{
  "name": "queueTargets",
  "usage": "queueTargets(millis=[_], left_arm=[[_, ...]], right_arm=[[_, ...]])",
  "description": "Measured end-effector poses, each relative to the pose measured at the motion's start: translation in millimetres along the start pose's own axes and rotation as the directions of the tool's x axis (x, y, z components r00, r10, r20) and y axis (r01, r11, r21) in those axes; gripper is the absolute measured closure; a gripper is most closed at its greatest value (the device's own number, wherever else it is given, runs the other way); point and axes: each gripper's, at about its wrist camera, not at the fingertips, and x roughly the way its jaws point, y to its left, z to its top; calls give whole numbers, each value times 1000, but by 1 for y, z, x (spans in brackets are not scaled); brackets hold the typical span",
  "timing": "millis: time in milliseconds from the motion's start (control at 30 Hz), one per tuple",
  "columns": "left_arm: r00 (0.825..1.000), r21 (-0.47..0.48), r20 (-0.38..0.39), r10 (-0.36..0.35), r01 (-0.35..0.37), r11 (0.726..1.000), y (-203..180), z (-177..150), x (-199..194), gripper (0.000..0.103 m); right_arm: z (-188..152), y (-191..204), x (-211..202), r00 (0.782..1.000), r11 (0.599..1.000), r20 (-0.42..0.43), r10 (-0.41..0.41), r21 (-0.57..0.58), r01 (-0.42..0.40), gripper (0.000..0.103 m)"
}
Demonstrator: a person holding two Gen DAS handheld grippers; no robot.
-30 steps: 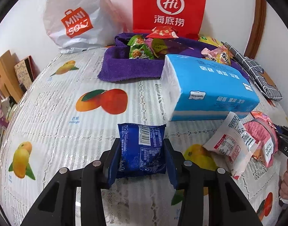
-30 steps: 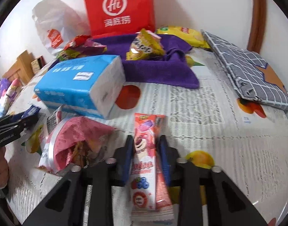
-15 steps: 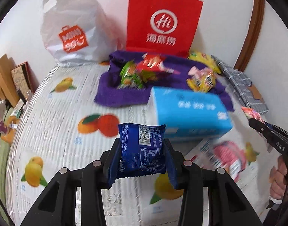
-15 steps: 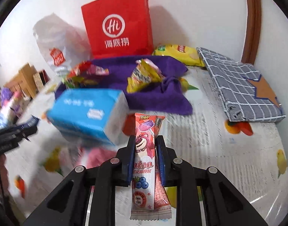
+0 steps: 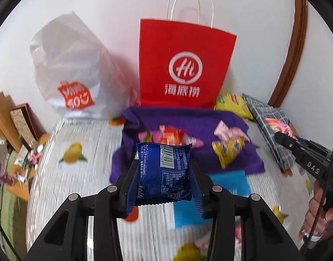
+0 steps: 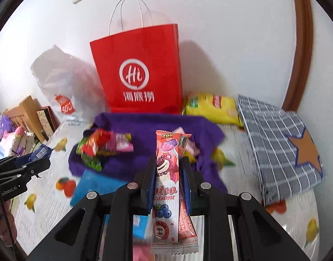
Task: Organize snacks
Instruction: 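Carry the blue packet with the left tool while the right tool carries the pink candy bar to the towel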
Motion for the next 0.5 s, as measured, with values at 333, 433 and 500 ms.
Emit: queueTargets(millis=[333, 433, 500], left_arm=[[1000, -3, -3, 2, -2, 1000, -7, 64, 37, 62], [1000, -2, -5, 2, -2, 1000, -7, 77, 48, 62], [1000, -8, 6, 2, -2, 1000, -5, 84, 54, 62]], right_arm=[[53, 14, 48, 1000, 1000, -5, 13, -14, -13, 81], [64, 16, 61, 1000, 1000, 1, 6, -22, -6, 81], [70, 15, 69, 1000, 1000, 6, 6, -19, -6, 81]])
